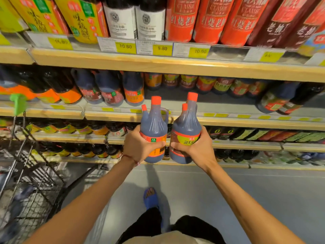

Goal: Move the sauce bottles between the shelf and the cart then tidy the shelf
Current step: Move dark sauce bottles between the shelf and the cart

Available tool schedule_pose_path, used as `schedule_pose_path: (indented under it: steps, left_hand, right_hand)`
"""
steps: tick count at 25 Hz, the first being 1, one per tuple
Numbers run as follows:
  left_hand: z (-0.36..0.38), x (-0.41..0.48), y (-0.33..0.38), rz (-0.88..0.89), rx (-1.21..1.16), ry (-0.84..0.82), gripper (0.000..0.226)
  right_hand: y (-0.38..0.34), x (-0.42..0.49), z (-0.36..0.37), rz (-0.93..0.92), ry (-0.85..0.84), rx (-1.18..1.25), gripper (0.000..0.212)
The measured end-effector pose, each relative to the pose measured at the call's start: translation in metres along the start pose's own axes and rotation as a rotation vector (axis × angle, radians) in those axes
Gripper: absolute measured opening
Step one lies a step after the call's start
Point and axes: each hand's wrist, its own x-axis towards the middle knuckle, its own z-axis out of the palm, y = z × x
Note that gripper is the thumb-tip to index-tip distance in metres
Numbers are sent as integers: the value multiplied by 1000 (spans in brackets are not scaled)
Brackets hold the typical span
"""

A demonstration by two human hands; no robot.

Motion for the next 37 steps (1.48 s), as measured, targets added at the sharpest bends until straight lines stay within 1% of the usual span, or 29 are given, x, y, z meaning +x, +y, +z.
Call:
schedule_pose_path:
  steps: [2,5,7,9,12,17,20,23,26,28,31,33,37]
  left_hand:
    - [1,16,3,21,39,-25,73]
    - [7,34,4,0,132,-38,70]
    - [15,39,3,-35,132,0,70]
    - [24,42,2,-72,103,44,73]
    - [33,42,1,-72,74,97,65]
    - [35,51,13,13,13,223,66]
    - [35,70,18,130,-5,271,76]
    - [35,91,16,294,31,298,79]
    - [40,107,12,423,-7,356,83]
    - [42,118,12,439,-38,365,84]
    - [48,139,11,432,-62,373,77]
    - [53,150,7,419,-50,408,75]
    - [64,167,-1,363,-5,454,76]
  right_hand:
    - [-3,12,6,-8,35,-9,87]
    - [-1,30,12,-11,71,-22,88]
    - [1,42,12,-21,66,-69,91]
    - [5,55,10,-47,38,-107,90]
    - [9,65,4,-94,6,-115,86]
    - [7,82,-4,-178,4,-55,93]
    - [0,94,1,-250,36,-12,94]
    - [2,105,9,-347,100,44,97]
    - [4,117,17,-432,176,66,100]
    - [5,125,19,-483,224,81,102]
    - [9,136,21,-540,252,79,102]
    - [14,141,21,-557,283,75,102]
    - [21,148,22,-555,290,65,102]
